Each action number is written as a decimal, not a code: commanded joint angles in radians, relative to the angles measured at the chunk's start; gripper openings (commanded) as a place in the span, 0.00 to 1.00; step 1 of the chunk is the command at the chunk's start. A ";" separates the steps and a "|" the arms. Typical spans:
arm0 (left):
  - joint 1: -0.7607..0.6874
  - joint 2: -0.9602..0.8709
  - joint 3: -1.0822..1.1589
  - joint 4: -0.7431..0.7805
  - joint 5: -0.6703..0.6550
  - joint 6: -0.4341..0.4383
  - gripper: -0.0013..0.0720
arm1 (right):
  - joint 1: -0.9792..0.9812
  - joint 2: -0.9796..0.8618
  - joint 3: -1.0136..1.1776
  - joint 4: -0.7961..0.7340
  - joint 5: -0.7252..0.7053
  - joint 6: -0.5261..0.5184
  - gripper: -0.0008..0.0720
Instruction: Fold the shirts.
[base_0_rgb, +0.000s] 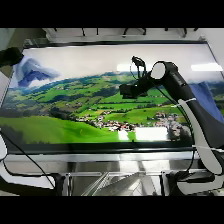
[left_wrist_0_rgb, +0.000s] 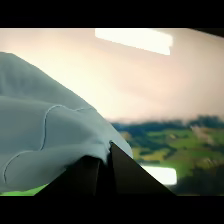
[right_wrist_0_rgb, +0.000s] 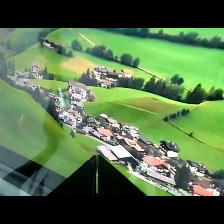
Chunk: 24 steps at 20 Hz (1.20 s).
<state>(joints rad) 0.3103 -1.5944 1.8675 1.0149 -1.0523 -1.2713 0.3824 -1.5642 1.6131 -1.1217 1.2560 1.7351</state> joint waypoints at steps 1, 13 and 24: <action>-0.127 0.196 -0.145 0.014 -0.249 -0.040 0.04 | 0.000 -0.024 0.000 0.000 0.000 0.002 0.04; -0.885 0.604 -0.656 0.258 0.023 -0.478 0.04 | -0.137 -0.029 0.000 -0.206 0.340 0.032 0.04; -1.422 0.159 -0.649 0.117 0.422 -0.661 0.04 | -0.366 0.257 -0.002 -0.254 0.365 -0.151 0.04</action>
<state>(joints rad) -1.0237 -1.3125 1.1526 1.1618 -0.6582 -1.9240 0.0414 -1.3514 1.6119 -1.3663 1.6112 1.6516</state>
